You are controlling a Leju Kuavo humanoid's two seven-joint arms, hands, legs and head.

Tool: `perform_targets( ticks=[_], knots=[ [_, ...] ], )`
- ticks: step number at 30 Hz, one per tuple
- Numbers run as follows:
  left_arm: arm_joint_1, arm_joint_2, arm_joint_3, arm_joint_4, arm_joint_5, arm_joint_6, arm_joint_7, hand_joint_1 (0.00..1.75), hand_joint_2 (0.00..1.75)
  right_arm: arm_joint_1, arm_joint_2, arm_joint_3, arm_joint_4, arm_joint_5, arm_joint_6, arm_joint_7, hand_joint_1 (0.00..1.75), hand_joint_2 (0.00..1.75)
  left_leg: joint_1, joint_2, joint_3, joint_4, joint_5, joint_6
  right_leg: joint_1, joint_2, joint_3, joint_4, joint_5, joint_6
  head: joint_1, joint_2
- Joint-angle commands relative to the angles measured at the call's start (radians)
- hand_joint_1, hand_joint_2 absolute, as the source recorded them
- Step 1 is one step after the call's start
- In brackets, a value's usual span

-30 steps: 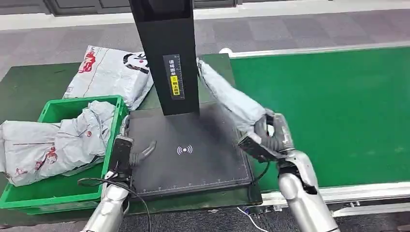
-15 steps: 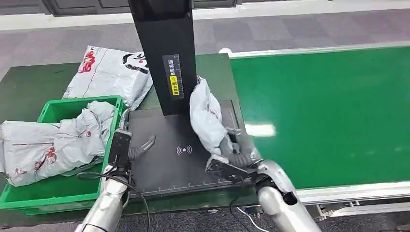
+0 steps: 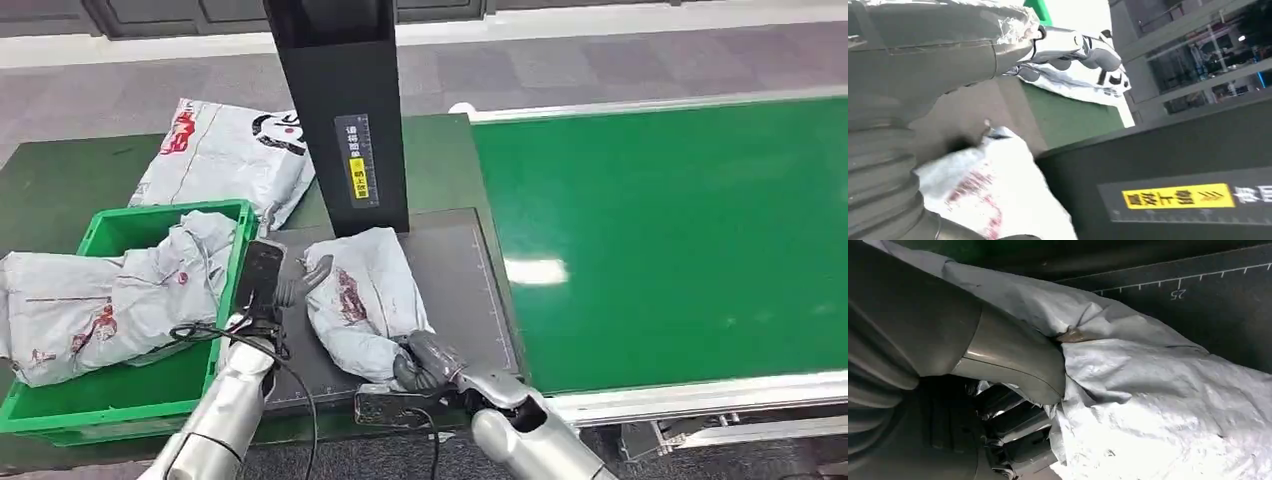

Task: Moved the parcel from conveyor to table for the left to box.

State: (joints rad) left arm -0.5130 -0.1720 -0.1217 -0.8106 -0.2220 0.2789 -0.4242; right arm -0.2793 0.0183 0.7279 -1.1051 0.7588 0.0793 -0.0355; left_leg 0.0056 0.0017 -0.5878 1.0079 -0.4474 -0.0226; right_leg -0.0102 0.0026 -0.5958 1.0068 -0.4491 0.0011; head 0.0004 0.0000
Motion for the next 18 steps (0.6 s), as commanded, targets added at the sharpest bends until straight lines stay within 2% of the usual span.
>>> perform_targets(
  ticks=[1, 2, 3, 7, 12, 15, 16, 18],
  knots=[
    [-0.053, 0.003, -0.039, 0.090, -0.001, -0.003, 0.003, 0.00, 1.75, -0.002, -0.003, 0.054, 0.149, 0.007, 0.016, 0.011, 1.66, 1.75, 0.001, -0.001, 0.003, -0.001, 0.001, 0.000, 0.001, -0.002, 0.003, -0.002, 0.000, 0.000, 0.000, 0.000],
    [-0.052, 0.003, -0.039, 0.090, -0.002, -0.004, 0.001, 0.00, 1.75, -0.002, -0.003, 0.053, 0.147, 0.008, 0.017, 0.012, 0.59, 1.75, 0.001, -0.002, 0.003, -0.002, 0.002, 0.000, 0.001, -0.002, 0.004, -0.003, 0.001, 0.000, 0.000, 0.000],
    [-0.053, 0.002, -0.038, 0.089, -0.002, -0.002, 0.001, 0.00, 1.75, -0.003, -0.002, 0.052, 0.145, 0.010, 0.010, 0.014, 0.00, 1.75, 0.001, -0.001, 0.004, -0.002, 0.002, 0.000, 0.001, -0.002, 0.004, -0.002, 0.001, 0.000, 0.000, 0.000],
    [-0.039, -0.005, -0.024, 0.062, -0.009, 0.018, -0.003, 0.00, 1.75, 0.010, 0.013, -0.008, 0.080, 0.035, -0.104, 0.033, 0.00, 1.75, 0.002, -0.001, 0.005, -0.002, 0.002, 0.000, 0.002, -0.002, 0.006, -0.003, 0.002, -0.001, 0.000, 0.000],
    [-0.009, -0.007, -0.001, 0.006, -0.018, 0.030, -0.007, 0.00, 1.75, 0.049, 0.035, -0.137, -0.116, 0.017, -0.210, 0.020, 0.00, 1.75, 0.001, 0.001, 0.004, -0.001, 0.001, 0.000, 0.001, 0.000, 0.004, -0.001, 0.001, -0.001, 0.000, 0.000],
    [0.014, -0.017, 0.011, -0.038, -0.032, 0.063, -0.024, 0.00, 1.75, 0.113, 0.046, -0.207, -0.228, -0.034, -0.297, -0.067, 0.00, 1.75, 0.001, 0.000, 0.002, 0.000, 0.001, 0.000, 0.001, -0.001, 0.004, 0.000, 0.001, -0.001, 0.000, 0.000],
    [0.024, -0.016, 0.010, -0.052, -0.029, 0.065, -0.028, 0.00, 1.75, 0.137, 0.050, -0.239, -0.254, -0.110, -0.349, -0.146, 0.00, 1.75, 0.001, -0.002, 0.002, -0.001, 0.002, 0.001, 0.001, -0.002, 0.004, -0.001, 0.001, -0.001, 0.000, 0.000],
    [0.027, -0.013, 0.000, -0.051, -0.031, 0.061, -0.032, 0.00, 1.75, 0.156, 0.055, -0.271, -0.270, -0.192, -0.407, -0.227, 0.00, 1.75, 0.001, -0.001, 0.002, -0.001, 0.001, 0.001, 0.001, -0.002, 0.004, -0.002, 0.000, -0.001, 0.000, 0.000]
  ],
)
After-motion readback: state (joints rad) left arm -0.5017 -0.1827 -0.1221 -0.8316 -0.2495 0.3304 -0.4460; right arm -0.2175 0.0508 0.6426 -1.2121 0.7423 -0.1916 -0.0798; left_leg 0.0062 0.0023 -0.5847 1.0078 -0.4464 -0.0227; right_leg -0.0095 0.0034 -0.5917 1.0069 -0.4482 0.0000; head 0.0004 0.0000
